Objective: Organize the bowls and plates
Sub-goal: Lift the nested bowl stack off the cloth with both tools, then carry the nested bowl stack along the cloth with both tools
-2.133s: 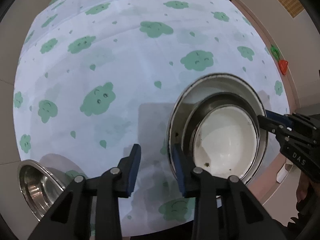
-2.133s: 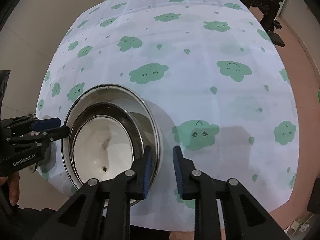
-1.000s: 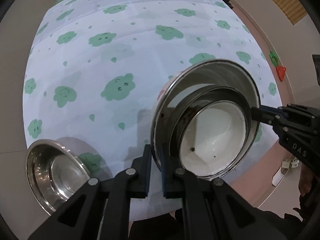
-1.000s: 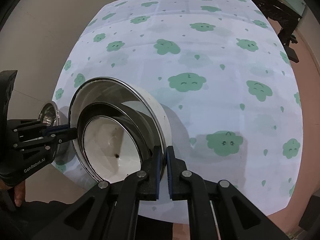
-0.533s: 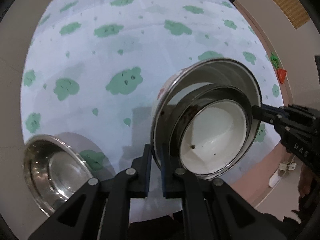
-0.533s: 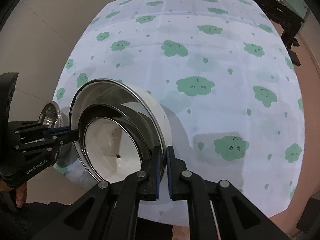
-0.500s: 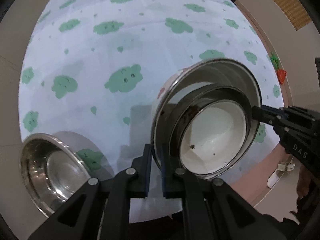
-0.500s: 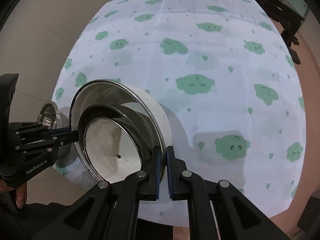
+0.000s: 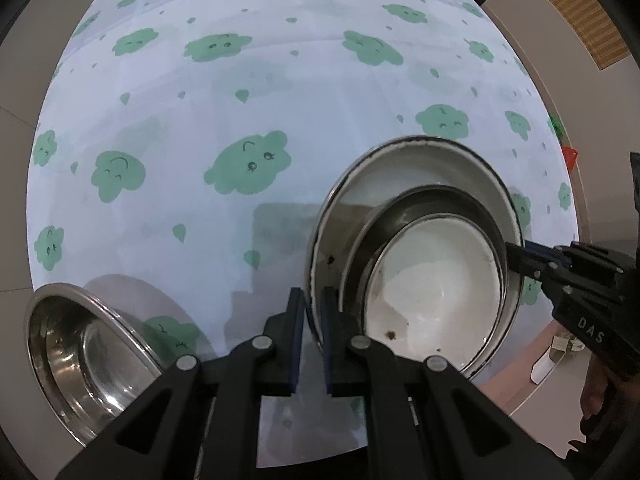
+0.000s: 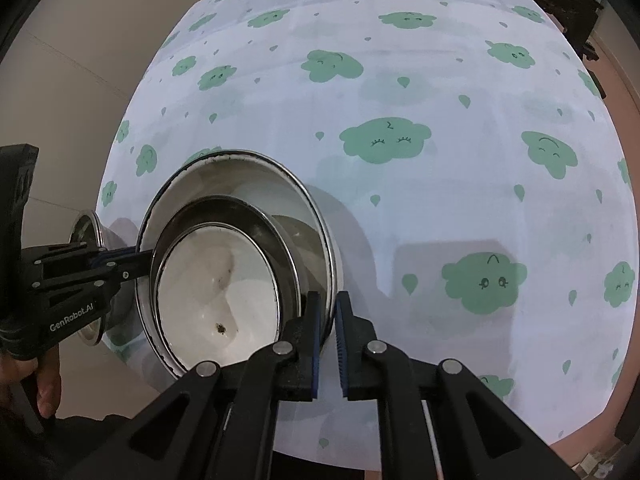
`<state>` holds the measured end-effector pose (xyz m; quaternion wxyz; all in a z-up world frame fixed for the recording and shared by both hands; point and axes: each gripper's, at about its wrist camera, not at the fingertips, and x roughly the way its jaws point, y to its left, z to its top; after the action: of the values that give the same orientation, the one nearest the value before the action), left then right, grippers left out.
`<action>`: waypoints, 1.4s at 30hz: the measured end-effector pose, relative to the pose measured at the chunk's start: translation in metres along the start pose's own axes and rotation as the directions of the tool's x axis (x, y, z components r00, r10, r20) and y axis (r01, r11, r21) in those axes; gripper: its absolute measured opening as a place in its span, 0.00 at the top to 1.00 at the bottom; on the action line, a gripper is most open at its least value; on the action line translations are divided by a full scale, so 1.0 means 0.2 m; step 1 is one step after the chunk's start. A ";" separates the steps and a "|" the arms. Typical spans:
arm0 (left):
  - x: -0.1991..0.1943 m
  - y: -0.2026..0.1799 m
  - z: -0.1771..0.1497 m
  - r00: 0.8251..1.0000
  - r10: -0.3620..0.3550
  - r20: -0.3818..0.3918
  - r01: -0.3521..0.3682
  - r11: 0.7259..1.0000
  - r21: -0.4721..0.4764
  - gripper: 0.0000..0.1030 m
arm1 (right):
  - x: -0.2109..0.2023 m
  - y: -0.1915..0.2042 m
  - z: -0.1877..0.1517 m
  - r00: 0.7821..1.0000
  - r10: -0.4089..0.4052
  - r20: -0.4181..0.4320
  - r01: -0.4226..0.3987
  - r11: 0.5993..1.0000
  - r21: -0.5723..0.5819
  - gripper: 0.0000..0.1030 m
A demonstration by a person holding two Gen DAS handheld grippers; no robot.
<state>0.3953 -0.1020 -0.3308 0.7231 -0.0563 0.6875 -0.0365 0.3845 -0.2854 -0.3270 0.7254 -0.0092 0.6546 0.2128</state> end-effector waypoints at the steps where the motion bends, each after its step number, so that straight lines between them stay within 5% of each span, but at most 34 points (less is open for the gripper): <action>1: 0.00 -0.01 0.00 1.000 0.003 -0.001 -0.003 1.000 0.009 0.95 | 0.00 0.00 0.00 1.000 0.003 -0.002 -0.003 1.000 0.001 0.90; 4: 0.01 -0.05 0.00 0.999 0.038 -0.010 -0.037 0.998 0.052 0.97 | 0.00 0.00 -0.01 1.000 0.004 -0.003 -0.004 1.000 -0.001 0.92; 14: -0.15 0.01 -0.04 1.000 -0.015 0.010 0.015 1.000 0.005 0.99 | -0.12 0.03 0.01 0.999 0.036 -0.002 -0.036 0.999 0.013 0.93; 42: -0.65 0.58 -0.44 0.982 0.081 0.171 -0.037 0.969 -0.246 0.99 | -0.34 0.80 0.08 0.993 0.113 0.037 -0.098 0.955 -0.280 0.93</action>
<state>0.2977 0.0271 -0.2208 0.7705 -0.1265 0.6203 0.0744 0.3454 -0.1552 -0.2182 0.7214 -0.0703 0.5987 0.3408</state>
